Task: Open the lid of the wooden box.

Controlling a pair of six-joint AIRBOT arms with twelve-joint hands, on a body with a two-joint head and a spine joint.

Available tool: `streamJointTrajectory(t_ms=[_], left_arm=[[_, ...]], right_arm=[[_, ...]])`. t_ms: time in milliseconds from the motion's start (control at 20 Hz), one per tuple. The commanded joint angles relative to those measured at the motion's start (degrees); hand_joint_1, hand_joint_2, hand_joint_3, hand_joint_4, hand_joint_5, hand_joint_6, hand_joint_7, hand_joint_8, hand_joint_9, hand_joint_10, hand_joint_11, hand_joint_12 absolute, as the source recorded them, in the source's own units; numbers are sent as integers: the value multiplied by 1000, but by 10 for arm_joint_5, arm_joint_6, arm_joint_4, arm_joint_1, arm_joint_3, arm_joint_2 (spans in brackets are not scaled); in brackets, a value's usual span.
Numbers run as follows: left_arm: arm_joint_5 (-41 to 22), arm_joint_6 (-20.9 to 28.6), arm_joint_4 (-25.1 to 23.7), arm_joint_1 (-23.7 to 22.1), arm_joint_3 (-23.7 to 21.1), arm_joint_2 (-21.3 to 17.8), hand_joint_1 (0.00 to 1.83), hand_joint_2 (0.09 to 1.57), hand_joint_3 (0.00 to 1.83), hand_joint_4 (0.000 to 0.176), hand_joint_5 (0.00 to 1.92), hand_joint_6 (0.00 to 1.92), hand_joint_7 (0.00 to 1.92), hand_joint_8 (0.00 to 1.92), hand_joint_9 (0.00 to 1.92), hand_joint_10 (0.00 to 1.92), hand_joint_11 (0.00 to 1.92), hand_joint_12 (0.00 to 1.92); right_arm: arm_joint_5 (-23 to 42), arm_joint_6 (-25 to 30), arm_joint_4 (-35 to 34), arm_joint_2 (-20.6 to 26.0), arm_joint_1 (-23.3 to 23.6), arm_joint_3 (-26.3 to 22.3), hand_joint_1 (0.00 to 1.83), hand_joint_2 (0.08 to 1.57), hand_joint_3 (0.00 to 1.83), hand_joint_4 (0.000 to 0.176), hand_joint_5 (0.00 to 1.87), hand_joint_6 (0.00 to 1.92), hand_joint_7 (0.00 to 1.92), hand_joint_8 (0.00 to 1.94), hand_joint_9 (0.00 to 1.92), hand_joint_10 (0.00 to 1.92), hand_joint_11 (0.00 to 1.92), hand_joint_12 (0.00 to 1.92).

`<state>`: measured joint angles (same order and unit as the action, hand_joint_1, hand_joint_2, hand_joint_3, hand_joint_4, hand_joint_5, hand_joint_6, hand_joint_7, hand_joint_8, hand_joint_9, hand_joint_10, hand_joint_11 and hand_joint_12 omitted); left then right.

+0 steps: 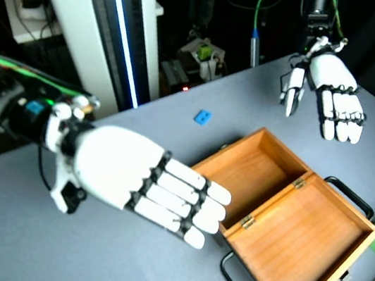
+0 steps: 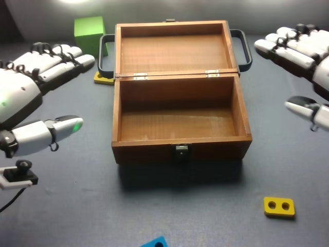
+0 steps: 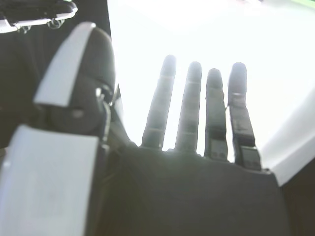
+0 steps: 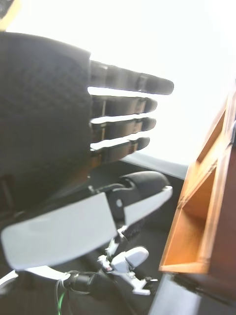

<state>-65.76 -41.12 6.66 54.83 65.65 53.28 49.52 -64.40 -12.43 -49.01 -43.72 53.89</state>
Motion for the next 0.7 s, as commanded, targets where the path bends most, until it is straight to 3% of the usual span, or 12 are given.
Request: streamJointTrajectory(t_ms=[0,50,100,200,250,300,400,500,600,650], left_arm=[[-92,-3,9,0,-3,-9,423,1339,0,55,20,0,0,0,0,0,0,102],[-102,-8,12,4,-9,-14,349,1328,0,44,3,0,0,0,0,0,0,20],[-110,-10,14,7,-14,-17,276,1319,0,39,0,0,0,0,0,0,0,3],[-123,-14,20,14,-18,-18,106,1260,0,60,0,0,0,0,0,0,0,0],[-129,-15,22,18,-20,-19,76,1238,0,60,0,0,0,0,0,0,0,0],[-136,-17,24,21,-23,-22,48,1224,0,43,0,0,0,0,0,0,0,0],[-152,-22,28,28,-30,-26,1,1161,0,70,0,0,0,0,0,0,0,0],[-163,-23,31,32,-33,-28,0,1131,0,63,0,0,0,0,0,0,0,0],[-176,-23,32,37,-37,-29,0,1149,0,66,0,0,0,0,0,0,0,0],[-183,-23,34,40,-40,-31,0,1195,14,45,0,0,0,0,0,0,0,0]], right_arm=[[103,0,1,11,-1,-6,606,1421,0,0,0,0,0,0,34,12,0,1327],[123,0,1,23,-12,-18,573,1409,0,0,0,0,0,0,22,7,0,1210],[139,0,1,31,-22,-27,536,1403,0,0,0,0,0,0,28,8,0,917],[169,0,1,42,-41,-38,385,1383,0,0,0,0,0,0,2,0,0,448],[177,0,1,46,-47,-42,346,1379,0,0,0,0,0,0,0,0,0,316],[185,0,1,50,-51,-45,285,1380,0,0,0,0,0,0,0,0,0,378],[207,0,-1,58,-63,-55,202,1362,0,0,0,0,0,0,0,0,0,308],[228,0,-2,65,-76,-63,186,1341,0,0,0,0,0,0,0,0,0,33],[256,0,-7,74,-92,-72,193,1339,0,0,0,0,0,0,0,0,42,22],[269,1,-10,78,-99,-77,224,1351,2,0,0,0,0,0,0,0,8,5]])
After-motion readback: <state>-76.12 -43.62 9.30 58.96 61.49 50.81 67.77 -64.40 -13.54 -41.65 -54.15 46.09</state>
